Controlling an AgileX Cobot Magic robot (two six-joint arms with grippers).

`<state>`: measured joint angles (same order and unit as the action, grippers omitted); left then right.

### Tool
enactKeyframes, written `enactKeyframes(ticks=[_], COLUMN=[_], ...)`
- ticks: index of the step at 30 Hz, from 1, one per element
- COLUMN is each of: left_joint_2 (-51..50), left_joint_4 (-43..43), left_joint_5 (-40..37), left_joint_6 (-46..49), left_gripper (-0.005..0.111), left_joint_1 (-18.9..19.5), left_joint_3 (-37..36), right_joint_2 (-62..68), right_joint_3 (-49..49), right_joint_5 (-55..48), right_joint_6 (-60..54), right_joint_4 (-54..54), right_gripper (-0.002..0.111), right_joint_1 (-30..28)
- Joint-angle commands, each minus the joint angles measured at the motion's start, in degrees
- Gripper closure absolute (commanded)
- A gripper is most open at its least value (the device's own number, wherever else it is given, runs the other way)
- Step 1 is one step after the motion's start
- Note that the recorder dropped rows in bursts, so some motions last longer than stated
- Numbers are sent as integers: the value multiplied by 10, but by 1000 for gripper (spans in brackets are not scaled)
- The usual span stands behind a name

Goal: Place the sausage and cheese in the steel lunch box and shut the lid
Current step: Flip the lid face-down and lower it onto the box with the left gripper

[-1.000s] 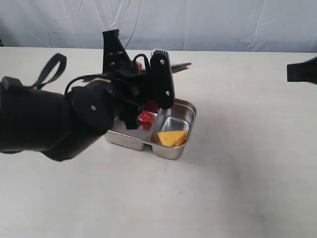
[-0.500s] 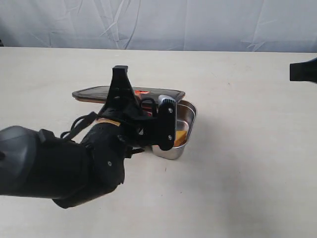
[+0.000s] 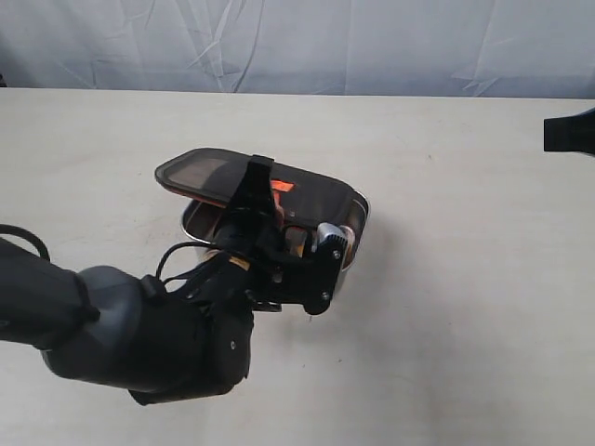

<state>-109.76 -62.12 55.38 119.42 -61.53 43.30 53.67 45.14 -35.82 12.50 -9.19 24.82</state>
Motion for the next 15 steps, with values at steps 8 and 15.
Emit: enactKeyframes(ticks=[8, 15], left_joint_2=[-2, -2], left_joint_4=[14, 12], left_joint_5=[-44, -44], left_joint_6=[-20, -24], left_gripper=[107, 107], left_joint_1=[-3, -28], left_joint_3=[-2, -2], right_joint_2=[-2, -2], right_joint_3=[-3, -3], right_joint_5=[3, 3], right_joint_6=[0, 0], right_joint_4=[-5, -5], right_gripper=[108, 108], right_joint_1=[-3, -3])
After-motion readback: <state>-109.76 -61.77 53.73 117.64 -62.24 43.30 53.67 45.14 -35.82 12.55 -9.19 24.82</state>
